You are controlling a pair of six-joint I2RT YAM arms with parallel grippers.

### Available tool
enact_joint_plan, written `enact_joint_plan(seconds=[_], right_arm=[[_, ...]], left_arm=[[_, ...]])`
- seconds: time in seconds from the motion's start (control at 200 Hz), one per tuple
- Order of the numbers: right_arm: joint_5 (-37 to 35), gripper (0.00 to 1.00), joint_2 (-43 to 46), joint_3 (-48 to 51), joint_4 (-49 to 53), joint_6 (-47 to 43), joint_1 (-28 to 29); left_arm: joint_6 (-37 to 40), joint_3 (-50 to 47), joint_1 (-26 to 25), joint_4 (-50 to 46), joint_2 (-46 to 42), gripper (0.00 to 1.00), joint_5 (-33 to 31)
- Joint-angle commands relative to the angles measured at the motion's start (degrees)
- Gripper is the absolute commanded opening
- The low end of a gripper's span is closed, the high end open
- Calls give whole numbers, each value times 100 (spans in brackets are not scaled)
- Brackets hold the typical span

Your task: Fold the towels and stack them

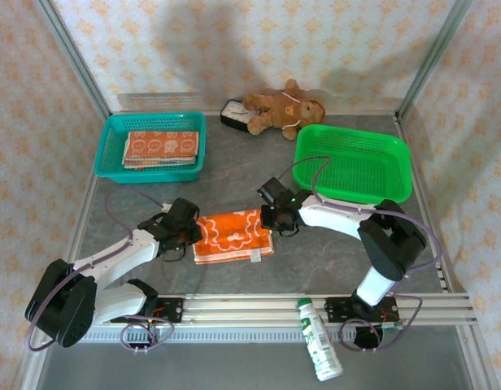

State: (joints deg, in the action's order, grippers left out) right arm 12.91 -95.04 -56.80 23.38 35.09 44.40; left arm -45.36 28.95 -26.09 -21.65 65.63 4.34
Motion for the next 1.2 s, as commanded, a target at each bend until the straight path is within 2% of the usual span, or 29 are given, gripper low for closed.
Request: enact_joint_plan(seconds=[0.0, 0.14, 0.18, 0.285, 0.856, 1.196], right_arm=[[26, 13, -17, -42, 81, 62, -31], [32, 7, 42, 10, 79, 75, -31], [21, 6, 58, 19, 95, 70, -30], [-5, 2, 174, 50, 169, 89, -28], [-16, 0, 1064, 355, 553, 239, 41], [53, 1, 1354, 740, 508, 493, 243]], left_arm=[[-30, -10, 51, 69, -15, 14, 45], [-45, -74, 51, 93, -39, 7, 85], [-47, -65, 51, 52, -49, 0, 78], [-60, -35, 51, -112, -163, 0, 33], [-490, 216, -11, -1644, -1300, 0, 172], [-1042, 195, -474, -2014, -1570, 0, 276]])
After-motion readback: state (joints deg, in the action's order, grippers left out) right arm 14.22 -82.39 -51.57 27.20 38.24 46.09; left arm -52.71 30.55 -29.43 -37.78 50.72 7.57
